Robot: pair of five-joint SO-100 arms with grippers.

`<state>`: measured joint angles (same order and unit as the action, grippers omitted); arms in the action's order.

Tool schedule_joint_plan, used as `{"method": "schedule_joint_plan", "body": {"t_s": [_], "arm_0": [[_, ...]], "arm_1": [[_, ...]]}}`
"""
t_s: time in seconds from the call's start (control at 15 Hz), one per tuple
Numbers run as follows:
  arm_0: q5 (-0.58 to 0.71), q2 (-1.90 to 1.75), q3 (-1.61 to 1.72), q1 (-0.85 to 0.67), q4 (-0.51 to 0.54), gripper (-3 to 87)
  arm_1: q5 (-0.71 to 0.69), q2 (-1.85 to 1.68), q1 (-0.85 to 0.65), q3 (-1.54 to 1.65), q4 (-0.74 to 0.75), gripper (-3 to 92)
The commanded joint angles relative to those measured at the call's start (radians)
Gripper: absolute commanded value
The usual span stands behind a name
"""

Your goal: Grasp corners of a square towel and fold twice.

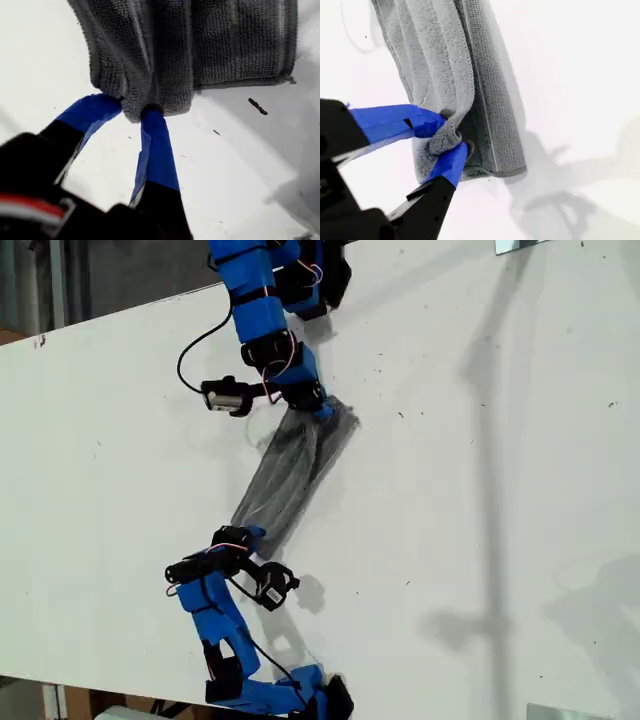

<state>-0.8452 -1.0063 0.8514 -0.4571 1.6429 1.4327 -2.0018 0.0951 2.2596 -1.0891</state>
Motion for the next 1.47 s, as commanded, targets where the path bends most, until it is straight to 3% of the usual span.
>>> {"method": "schedule_joint_plan", "body": {"t_s": [0.0,0.13,0.4,0.73,1.0,1.4], "arm_0": [[0.000,-0.074,-0.028,0.026,0.020,20.6],[-0.002,-0.097,-0.028,0.037,0.031,22.8],[0.006,-0.170,0.011,0.012,0.044,22.8],[0.029,-0.270,0.048,-0.038,0.054,22.6],[0.051,-0.333,0.124,-0.129,0.054,22.5],[0.031,-0.342,0.172,-0.126,0.051,22.4]], "arm_1": [[-0.015,0.002,0.020,-0.078,-0.006,19.2],[-0.020,0.018,0.034,-0.127,-0.032,25.8],[-0.044,0.002,0.031,-0.204,-0.152,30.4],[-0.087,-0.138,-0.043,-0.198,-0.287,30.6],[-0.081,-0.135,-0.048,-0.120,-0.222,30.2],[0.011,-0.086,-0.014,0.146,0.035,30.9]]}}
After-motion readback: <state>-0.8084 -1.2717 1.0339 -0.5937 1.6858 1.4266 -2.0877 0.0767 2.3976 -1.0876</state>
